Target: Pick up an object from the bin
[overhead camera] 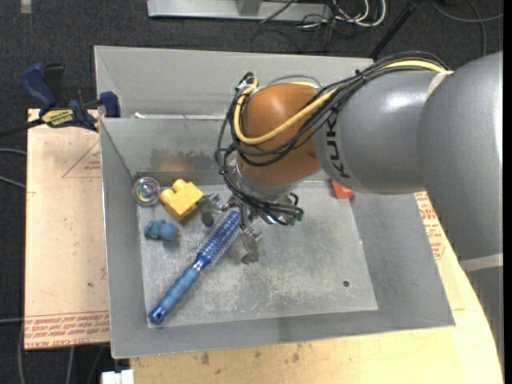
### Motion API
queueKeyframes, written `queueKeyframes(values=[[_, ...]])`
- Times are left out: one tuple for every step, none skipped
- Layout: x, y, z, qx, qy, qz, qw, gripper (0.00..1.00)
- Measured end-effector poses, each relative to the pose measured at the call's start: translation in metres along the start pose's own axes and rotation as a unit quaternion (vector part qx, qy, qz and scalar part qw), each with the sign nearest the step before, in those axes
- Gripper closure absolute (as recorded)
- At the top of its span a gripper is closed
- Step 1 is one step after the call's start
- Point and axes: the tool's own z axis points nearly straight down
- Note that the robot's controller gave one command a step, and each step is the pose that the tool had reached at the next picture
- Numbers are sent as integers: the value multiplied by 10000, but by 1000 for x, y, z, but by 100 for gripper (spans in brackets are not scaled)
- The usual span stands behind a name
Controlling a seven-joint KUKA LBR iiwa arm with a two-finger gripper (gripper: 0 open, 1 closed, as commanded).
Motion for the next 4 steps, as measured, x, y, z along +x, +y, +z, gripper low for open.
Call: queueKeyframes(values=[[-6, 5, 1, -5, 8, -854, 9963, 0], [3, 7, 32, -22, 21, -1093, 9940, 0], [2, 7, 32, -30, 8, -1075, 9942, 0], [2, 7, 32, -26, -3, -1067, 9943, 100]])
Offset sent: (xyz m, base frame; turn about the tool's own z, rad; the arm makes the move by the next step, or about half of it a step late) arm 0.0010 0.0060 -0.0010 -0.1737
